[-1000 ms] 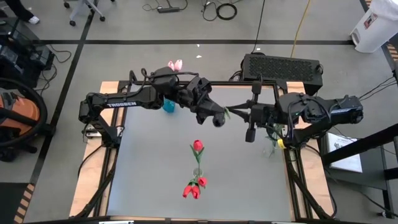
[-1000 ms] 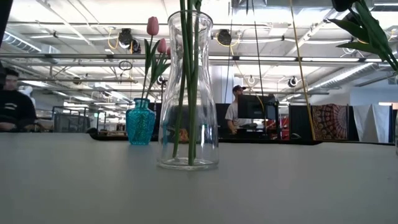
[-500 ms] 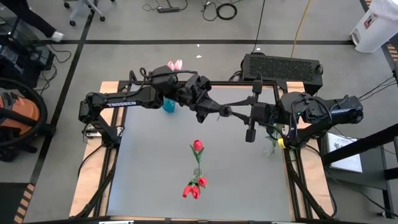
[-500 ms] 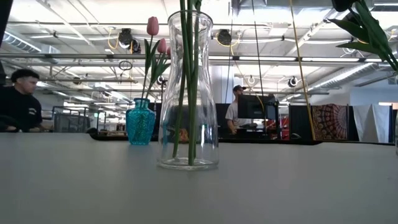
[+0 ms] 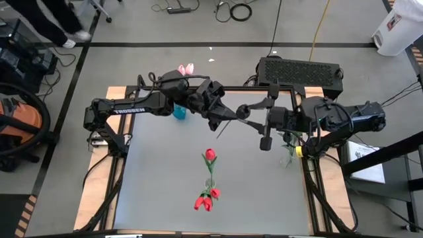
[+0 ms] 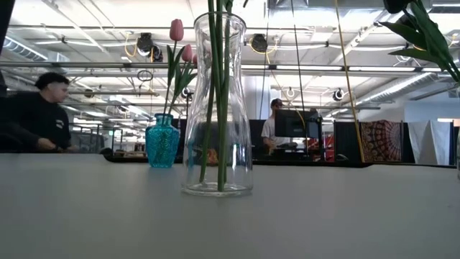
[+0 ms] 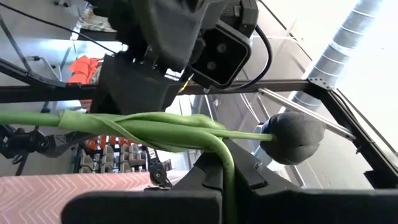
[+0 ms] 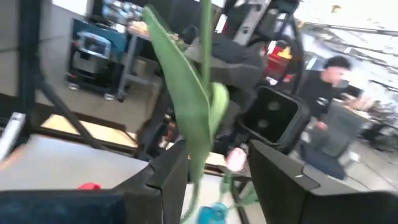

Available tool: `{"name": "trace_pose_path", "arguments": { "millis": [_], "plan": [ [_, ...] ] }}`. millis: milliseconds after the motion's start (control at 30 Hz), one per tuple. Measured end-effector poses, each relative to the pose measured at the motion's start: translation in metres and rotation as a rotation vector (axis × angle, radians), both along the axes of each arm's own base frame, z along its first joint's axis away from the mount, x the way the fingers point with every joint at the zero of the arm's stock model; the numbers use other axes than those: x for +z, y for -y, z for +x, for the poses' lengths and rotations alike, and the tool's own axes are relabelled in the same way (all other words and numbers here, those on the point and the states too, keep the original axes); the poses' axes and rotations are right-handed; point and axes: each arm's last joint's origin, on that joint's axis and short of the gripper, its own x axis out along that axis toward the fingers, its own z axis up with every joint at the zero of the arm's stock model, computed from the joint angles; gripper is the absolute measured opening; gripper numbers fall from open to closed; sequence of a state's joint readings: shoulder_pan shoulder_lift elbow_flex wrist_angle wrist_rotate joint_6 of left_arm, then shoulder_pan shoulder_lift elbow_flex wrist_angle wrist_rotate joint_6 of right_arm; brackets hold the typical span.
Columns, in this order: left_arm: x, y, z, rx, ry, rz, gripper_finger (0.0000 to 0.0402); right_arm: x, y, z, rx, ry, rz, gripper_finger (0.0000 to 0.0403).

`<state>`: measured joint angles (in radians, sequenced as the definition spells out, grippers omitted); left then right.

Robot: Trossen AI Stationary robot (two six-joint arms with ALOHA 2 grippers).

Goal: Sort flowers into vase by color
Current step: Put the black flower into the right transparent vase

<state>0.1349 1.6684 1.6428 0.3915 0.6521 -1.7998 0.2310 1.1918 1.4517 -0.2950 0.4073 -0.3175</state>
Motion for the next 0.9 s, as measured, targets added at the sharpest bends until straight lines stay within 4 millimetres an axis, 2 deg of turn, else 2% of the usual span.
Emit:
{"name": "trace_pose_path", "arguments": {
  "millis": [133,300,667,767,900],
  "plan": [
    [0.002,0.0,-0.001,0.001,0.02,0.002,0.0001,0.0,-0.002,0.001,0.072,0.004,0.043,0.016],
    [0.002,0.0,-0.001,0.002,0.02,0.002,0.0001,-0.003,-0.003,0.005,0.071,-0.005,0.073,0.016],
    [0.004,0.0,-0.002,0.002,0.05,0.005,0.0001,-0.015,-0.009,0.029,0.061,-0.025,0.085,0.0159],
    [0.004,0.0,-0.002,0.002,0.049,0.005,0.0001,-0.017,-0.009,0.032,0.06,-0.033,0.082,0.0145],
    [0.004,0.0,-0.002,0.002,0.05,0.005,0.0001,-0.018,-0.009,0.033,0.036,-0.034,0.079,0.0104]
  ]
}}
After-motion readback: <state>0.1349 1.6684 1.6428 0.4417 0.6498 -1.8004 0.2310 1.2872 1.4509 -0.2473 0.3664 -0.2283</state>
